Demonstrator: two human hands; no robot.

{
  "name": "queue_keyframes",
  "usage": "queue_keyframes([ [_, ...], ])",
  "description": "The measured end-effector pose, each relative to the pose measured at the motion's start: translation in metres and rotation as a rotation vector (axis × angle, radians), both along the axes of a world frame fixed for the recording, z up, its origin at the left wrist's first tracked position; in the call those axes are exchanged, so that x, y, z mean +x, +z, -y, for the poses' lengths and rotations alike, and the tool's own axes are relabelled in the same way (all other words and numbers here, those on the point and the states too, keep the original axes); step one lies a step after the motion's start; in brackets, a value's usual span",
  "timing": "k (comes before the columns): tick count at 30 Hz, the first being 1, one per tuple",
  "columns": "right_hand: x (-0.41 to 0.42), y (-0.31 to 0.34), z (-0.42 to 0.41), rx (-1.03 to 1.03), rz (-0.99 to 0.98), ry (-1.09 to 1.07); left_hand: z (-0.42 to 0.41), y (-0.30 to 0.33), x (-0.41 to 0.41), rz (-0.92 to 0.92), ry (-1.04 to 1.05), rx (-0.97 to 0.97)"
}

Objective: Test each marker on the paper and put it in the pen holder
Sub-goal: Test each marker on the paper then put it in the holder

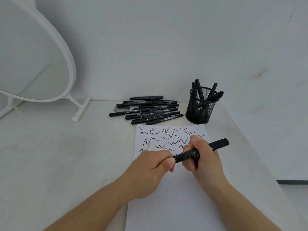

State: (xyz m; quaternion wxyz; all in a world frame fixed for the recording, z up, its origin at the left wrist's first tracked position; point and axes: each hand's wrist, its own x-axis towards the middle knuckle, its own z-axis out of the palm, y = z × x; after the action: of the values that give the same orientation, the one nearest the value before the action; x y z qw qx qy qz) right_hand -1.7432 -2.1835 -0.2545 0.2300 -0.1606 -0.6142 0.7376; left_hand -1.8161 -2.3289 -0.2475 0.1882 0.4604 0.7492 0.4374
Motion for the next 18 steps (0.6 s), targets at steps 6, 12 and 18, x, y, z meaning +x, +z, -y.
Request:
queue_keyframes([
  [6,0.003,0.013,-0.016,0.205,0.050,-0.117,-0.002,-0.003,-0.010,0.050,0.168,0.099],
  [12,0.021,0.034,-0.039,0.879,0.147,-0.102,0.007,-0.003,-0.024,-0.016,0.301,0.200],
  [18,0.008,0.044,-0.016,1.766,0.279,0.185,0.006,0.000,-0.019,-0.398,0.293,0.107],
])
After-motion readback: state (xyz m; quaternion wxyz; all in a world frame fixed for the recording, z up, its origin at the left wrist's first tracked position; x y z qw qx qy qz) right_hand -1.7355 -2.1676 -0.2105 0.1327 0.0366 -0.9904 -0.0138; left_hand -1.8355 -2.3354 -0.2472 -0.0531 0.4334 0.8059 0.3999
